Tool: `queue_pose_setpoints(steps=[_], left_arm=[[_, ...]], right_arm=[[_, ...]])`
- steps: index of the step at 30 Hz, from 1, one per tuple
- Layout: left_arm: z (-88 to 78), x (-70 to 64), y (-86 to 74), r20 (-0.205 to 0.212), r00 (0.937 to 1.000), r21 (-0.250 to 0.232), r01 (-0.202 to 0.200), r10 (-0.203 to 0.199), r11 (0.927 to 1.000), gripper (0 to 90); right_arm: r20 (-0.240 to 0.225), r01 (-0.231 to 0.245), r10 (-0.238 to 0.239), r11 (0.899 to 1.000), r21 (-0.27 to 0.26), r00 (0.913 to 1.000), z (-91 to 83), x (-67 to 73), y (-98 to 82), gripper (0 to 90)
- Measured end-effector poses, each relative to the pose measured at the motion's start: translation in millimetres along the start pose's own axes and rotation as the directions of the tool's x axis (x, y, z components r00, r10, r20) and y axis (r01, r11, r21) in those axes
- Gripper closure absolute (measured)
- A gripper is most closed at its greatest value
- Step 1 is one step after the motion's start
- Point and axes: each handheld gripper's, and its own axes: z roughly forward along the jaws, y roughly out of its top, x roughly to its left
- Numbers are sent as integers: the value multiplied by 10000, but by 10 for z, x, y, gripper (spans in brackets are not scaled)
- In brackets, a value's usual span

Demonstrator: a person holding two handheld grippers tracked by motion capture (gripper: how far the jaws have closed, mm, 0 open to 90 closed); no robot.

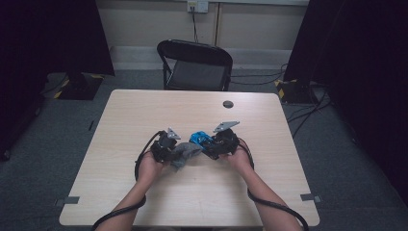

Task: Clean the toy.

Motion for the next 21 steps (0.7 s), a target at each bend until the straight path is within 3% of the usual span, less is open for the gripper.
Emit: queue_pose_setpoints(steps=[4,13,21], left_arm=[[-11,57,-19,-93,9998,2,182,-182,9998,701],[-32,94,-27,-436,9990,23,117,-116,9999,701],[-91,197,-111,-755,9958,-113,513,-521,9986,702]], right_arm=[[6,-1,1,10000,22,10000,-1,1,2,437],[6,-5,5,10000,32,10000,1,0,5,436],[15,50,-50,10000,47,10000,3,1,8,435]])
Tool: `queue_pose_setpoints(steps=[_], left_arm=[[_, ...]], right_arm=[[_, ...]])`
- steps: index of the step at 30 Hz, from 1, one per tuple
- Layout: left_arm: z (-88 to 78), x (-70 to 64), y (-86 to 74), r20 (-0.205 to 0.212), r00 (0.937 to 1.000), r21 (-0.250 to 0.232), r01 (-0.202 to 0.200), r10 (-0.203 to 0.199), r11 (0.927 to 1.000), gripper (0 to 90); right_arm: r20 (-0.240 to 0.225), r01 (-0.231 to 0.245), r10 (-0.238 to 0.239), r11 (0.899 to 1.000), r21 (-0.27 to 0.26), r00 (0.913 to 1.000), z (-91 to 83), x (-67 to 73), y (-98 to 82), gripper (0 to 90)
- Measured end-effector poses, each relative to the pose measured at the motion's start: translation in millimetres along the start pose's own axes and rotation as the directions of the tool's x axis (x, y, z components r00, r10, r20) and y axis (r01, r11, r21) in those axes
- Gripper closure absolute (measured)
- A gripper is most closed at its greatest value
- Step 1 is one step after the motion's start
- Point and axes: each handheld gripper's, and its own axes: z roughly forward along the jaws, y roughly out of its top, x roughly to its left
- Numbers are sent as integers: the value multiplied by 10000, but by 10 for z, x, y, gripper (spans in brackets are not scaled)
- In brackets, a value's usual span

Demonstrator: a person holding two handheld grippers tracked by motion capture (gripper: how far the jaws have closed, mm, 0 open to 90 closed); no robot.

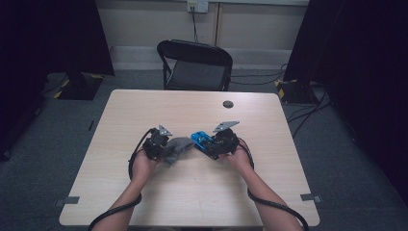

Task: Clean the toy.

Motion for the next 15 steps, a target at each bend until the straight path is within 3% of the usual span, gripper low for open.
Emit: queue_pose_setpoints(steps=[4,10,15], left_arm=[[-31,29,-43,23,9999,-24,152,-152,9999,702],[-122,-39,-52,215,9996,-76,-158,160,9998,701],[-145,-177,-109,546,9974,58,-482,479,9988,700]], right_arm=[[4,32,-32,10000,65,10000,2,4,8,434],[17,13,-13,10000,75,10000,3,5,11,433],[31,-9,8,10000,92,10000,1,8,11,432]])
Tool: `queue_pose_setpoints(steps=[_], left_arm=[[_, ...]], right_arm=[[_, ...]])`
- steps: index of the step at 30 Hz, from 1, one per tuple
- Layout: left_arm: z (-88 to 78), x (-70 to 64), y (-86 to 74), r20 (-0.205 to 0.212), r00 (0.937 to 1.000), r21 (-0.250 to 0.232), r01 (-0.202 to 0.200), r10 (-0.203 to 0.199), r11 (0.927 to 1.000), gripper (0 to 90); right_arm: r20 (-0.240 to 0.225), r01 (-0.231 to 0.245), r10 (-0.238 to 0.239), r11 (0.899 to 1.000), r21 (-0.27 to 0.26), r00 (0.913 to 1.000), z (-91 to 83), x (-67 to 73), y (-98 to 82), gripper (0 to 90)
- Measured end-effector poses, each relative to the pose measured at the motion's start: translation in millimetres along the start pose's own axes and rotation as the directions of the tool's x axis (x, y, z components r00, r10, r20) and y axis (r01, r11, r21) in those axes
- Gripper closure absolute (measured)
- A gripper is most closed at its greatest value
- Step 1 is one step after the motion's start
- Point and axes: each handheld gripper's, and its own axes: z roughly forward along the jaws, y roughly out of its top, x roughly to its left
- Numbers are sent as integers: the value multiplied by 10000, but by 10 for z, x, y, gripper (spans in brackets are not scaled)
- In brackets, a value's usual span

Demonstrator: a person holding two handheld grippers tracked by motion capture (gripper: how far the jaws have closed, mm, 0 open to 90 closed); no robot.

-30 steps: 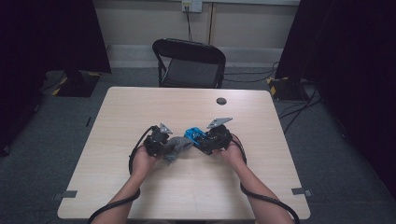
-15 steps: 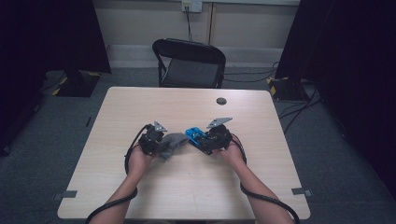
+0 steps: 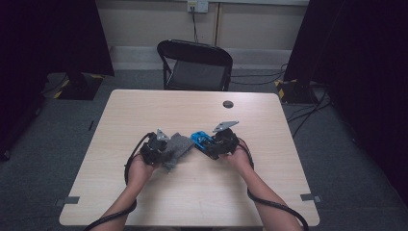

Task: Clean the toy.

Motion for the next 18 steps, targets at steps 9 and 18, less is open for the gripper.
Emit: queue_pose_setpoints(steps=[9,18], left_arm=[[-40,-236,-16,526,9971,13,-553,552,9985,700],[-56,-400,-29,748,9940,104,-803,793,9967,700]], right_arm=[[51,-3,3,10000,95,10000,0,7,12,431],[183,-23,20,9999,156,9998,-9,26,13,427]])
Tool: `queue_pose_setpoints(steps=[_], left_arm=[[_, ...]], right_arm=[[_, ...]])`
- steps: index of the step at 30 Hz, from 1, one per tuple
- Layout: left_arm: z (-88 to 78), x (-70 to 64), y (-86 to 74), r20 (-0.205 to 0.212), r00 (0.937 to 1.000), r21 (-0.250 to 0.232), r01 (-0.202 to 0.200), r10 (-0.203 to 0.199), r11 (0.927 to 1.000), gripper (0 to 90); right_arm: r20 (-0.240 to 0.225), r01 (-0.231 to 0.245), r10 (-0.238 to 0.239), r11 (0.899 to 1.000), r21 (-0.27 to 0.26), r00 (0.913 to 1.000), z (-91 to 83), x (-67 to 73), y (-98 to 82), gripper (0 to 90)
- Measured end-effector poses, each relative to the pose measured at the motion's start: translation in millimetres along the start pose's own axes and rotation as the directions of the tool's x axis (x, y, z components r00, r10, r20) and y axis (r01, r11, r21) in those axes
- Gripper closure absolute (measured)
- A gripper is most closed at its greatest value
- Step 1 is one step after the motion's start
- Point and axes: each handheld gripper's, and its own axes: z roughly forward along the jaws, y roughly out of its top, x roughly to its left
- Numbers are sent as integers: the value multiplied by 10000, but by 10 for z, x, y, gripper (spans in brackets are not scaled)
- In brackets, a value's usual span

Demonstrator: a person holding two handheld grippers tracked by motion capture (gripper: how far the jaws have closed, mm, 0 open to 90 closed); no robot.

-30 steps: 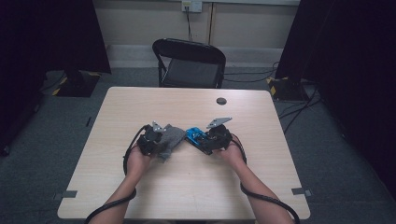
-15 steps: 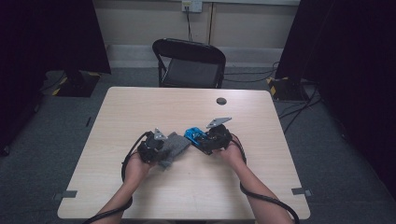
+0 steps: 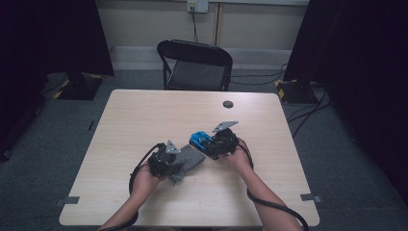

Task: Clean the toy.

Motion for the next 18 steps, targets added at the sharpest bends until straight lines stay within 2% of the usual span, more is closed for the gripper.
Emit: queue_pose_setpoints(steps=[10,18], left_arm=[[13,-175,2,290,9993,-45,-235,236,9997,699],[22,-274,-2,422,9990,-105,-159,163,9998,696]], right_arm=[[232,182,-184,9998,61,9996,-2,14,27,365],[341,157,-154,9998,-81,9993,-121,30,68,324]])
